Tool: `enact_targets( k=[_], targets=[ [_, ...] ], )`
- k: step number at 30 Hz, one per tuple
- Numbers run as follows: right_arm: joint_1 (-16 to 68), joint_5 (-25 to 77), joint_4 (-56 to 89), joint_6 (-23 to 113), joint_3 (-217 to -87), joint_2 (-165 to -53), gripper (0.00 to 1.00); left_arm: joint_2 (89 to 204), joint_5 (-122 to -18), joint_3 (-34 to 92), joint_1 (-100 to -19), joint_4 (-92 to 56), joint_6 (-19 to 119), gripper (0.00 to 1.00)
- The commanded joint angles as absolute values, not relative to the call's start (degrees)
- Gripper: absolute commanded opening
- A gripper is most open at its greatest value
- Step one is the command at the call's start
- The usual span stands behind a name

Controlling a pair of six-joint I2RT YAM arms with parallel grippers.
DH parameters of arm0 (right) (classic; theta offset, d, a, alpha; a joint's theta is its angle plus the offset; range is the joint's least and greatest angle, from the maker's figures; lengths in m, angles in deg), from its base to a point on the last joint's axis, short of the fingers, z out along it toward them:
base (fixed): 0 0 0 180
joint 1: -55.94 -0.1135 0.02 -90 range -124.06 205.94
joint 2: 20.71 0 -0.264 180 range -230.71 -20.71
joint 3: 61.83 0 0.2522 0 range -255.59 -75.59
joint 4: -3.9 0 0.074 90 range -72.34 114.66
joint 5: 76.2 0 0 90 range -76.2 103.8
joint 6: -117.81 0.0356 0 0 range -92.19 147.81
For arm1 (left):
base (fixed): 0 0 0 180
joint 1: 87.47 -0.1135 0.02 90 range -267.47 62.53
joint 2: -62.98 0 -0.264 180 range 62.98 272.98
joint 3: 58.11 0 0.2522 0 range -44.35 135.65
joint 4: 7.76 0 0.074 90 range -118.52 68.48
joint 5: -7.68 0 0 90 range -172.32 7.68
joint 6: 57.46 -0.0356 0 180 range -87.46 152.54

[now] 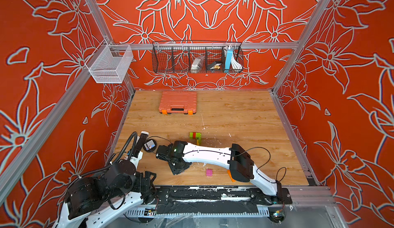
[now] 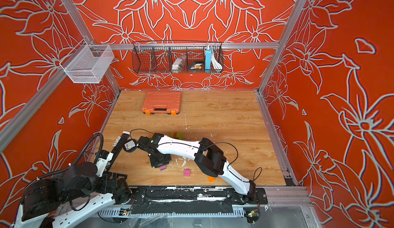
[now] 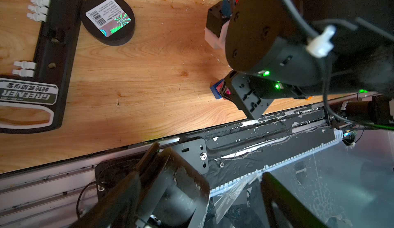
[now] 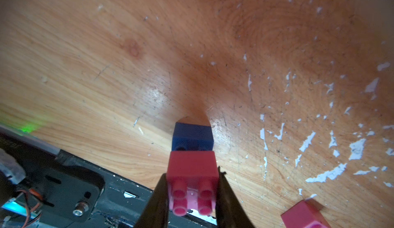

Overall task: Assemble the letter r with lego
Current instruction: Assemble the lego brick with the lego brick.

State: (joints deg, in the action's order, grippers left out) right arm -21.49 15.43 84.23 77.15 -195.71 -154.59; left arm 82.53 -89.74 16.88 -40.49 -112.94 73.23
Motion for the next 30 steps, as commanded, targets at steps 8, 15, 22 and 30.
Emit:
enact_targets(
  k=[8, 15, 22, 30],
  targets=[
    [-20.44, 17.39, 84.11, 80.05, -196.44, -156.31, 0.00, 82.05, -90.49, 15.73, -40.18, -120.97, 72.20, 0.90],
    [-19.88, 18.13, 84.56, 81.68, -196.49, -157.46, 0.00, 81.76, -90.32, 15.68, -40.21, -120.84, 71.75, 0.89],
    [-19.74, 18.02, 86.35, 81.65, -197.76, -159.50, 0.00, 81.08, -90.30, 15.68, -40.19, -120.66, 71.61, 0.89],
    [-19.74, 15.45, 92.18, 80.66, -199.45, -162.90, 0.00, 80.49, -90.23, 15.66, -40.18, -120.58, 71.48, 0.88]
  ],
)
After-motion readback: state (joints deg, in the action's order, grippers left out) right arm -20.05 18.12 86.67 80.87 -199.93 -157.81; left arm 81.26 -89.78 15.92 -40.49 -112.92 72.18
